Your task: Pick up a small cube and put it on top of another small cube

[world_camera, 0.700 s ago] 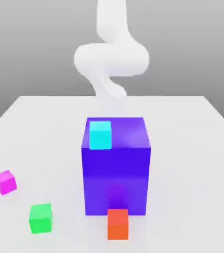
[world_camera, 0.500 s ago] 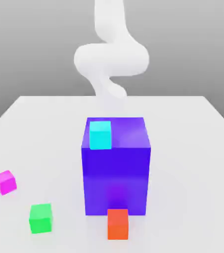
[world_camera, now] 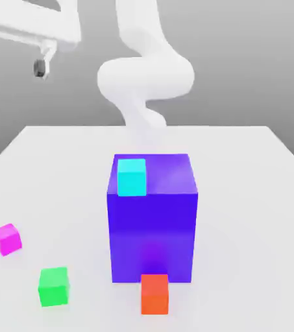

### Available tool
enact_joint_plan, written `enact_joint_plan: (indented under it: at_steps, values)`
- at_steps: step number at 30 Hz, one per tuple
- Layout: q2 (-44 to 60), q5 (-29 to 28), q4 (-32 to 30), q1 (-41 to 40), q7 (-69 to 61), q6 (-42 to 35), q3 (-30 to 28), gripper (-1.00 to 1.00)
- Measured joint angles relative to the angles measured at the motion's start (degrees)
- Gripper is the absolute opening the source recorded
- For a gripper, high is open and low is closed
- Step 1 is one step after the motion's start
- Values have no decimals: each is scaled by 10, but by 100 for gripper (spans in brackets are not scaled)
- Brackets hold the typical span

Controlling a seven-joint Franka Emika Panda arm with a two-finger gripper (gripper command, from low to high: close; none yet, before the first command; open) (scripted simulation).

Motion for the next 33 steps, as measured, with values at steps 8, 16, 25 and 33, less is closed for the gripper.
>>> enact_joint_plan:
  at_steps: [8, 16, 25, 33]
  values:
    - [63, -7, -25, 72, -228, 37, -138, 0]
    - [123, -14, -50, 178, -455, 74, -305, 0]
    - [148, -94, -77, 356, -659, 111, -558, 0]
    - [123, -255, -93, 442, -777, 121, -727, 0]
